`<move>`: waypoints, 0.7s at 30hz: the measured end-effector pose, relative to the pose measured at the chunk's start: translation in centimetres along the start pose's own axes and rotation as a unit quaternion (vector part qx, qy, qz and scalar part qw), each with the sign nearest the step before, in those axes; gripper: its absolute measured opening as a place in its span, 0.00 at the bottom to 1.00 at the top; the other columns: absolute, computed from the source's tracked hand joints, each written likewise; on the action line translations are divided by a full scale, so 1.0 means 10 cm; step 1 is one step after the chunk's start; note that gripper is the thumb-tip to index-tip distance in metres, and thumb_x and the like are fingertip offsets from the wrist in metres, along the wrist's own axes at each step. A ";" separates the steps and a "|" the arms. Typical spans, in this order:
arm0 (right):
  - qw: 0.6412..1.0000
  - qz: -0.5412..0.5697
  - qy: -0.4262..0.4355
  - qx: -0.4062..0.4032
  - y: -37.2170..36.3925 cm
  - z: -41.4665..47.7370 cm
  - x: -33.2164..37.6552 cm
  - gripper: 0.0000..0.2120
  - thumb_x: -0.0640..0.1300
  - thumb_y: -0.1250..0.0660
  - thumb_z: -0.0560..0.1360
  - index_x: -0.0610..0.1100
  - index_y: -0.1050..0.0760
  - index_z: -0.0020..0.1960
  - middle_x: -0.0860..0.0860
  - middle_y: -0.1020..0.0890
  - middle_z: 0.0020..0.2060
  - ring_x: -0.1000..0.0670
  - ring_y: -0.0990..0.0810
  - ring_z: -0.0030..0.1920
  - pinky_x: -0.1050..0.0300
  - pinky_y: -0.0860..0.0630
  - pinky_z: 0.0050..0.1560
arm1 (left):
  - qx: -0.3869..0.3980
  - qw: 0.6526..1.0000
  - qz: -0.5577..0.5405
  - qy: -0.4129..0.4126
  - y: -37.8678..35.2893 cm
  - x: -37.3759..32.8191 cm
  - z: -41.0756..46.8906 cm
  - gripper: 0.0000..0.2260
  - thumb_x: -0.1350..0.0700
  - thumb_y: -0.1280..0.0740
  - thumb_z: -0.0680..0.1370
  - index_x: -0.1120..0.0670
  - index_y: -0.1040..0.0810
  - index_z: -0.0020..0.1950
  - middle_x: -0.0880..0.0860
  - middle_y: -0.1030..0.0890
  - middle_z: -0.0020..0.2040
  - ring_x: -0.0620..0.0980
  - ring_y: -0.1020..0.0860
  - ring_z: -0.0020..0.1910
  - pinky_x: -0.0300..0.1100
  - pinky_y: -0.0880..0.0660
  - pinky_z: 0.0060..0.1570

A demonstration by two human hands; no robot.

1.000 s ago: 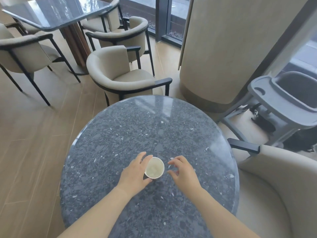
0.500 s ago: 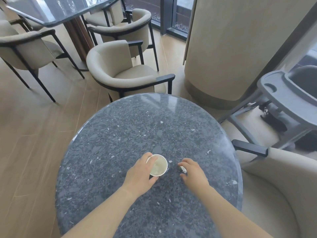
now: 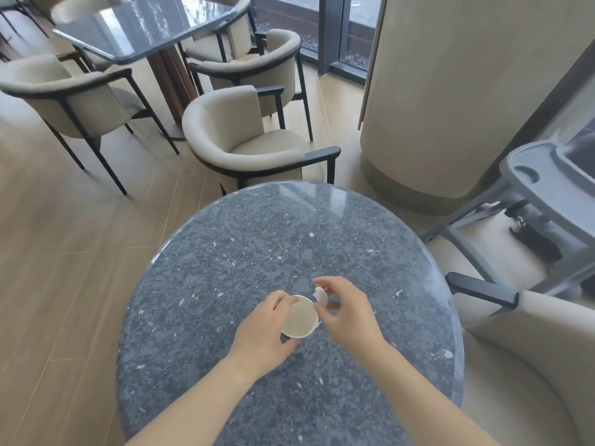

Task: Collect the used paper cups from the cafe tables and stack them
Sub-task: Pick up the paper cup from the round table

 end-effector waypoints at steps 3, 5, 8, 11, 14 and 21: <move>0.998 0.002 0.024 0.056 -0.06 -0.10 0.23 0.21 0.39 0.30 0.71 0.52 0.28 0.61 0.60 0.23 0.53 0.62 0.26 0.53 0.67 0.24 0.50 | -0.015 1.000 -0.015 0.002 0.05 -0.05 -0.05 0.27 0.44 0.32 0.71 0.44 0.38 0.67 0.39 0.35 0.63 0.42 0.29 0.57 0.36 0.27 0.39; 0.993 -0.048 0.043 0.098 -0.11 -0.16 0.30 0.20 0.41 0.31 0.72 0.51 0.29 0.63 0.57 0.23 0.56 0.58 0.26 0.56 0.62 0.25 0.54 | -0.022 0.999 -0.025 0.015 0.07 -0.06 -0.11 0.27 0.44 0.32 0.71 0.45 0.37 0.67 0.39 0.35 0.63 0.41 0.29 0.56 0.34 0.27 0.39; 0.988 -0.095 0.064 0.104 -0.11 -0.23 0.34 0.17 0.41 0.33 0.73 0.49 0.27 0.60 0.55 0.22 0.57 0.54 0.26 0.56 0.59 0.27 0.56 | -0.044 0.997 -0.058 0.038 0.12 -0.05 -0.24 0.27 0.42 0.32 0.70 0.44 0.36 0.66 0.38 0.34 0.61 0.39 0.29 0.55 0.35 0.27 0.39; 0.980 -0.127 0.097 0.122 -0.15 -0.35 0.37 0.14 0.39 0.36 0.74 0.48 0.26 0.59 0.55 0.23 0.58 0.53 0.27 0.58 0.60 0.29 0.58 | -0.061 0.994 -0.068 0.062 0.16 0.03 -0.45 0.27 0.39 0.33 0.69 0.42 0.36 0.65 0.36 0.34 0.60 0.39 0.28 0.55 0.35 0.27 0.41; 0.961 -0.153 0.140 0.183 -0.32 -0.49 0.45 0.15 0.38 0.38 0.74 0.48 0.26 0.60 0.55 0.25 0.61 0.54 0.31 0.63 0.59 0.30 0.59 | -0.077 0.989 -0.084 0.092 0.20 0.13 -0.66 0.28 0.37 0.33 0.68 0.43 0.35 0.64 0.37 0.33 0.60 0.39 0.28 0.55 0.36 0.26 0.42; 0.938 -0.192 0.178 0.228 -0.68 -0.62 0.71 0.09 0.44 0.34 0.74 0.47 0.23 0.54 0.55 0.25 0.60 0.53 0.32 0.62 0.58 0.29 0.56 | -0.092 0.984 -0.113 0.102 0.37 0.36 -1.08 0.29 0.35 0.34 0.66 0.42 0.34 0.64 0.36 0.33 0.61 0.37 0.28 0.54 0.37 0.25 0.46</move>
Point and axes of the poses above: each hand's wrist, its own z-axis towards the middle knuckle, its own y-axis out of the back of the hand, x = y × z, the point moved 5 cm from there along z, towards the middle knuckle
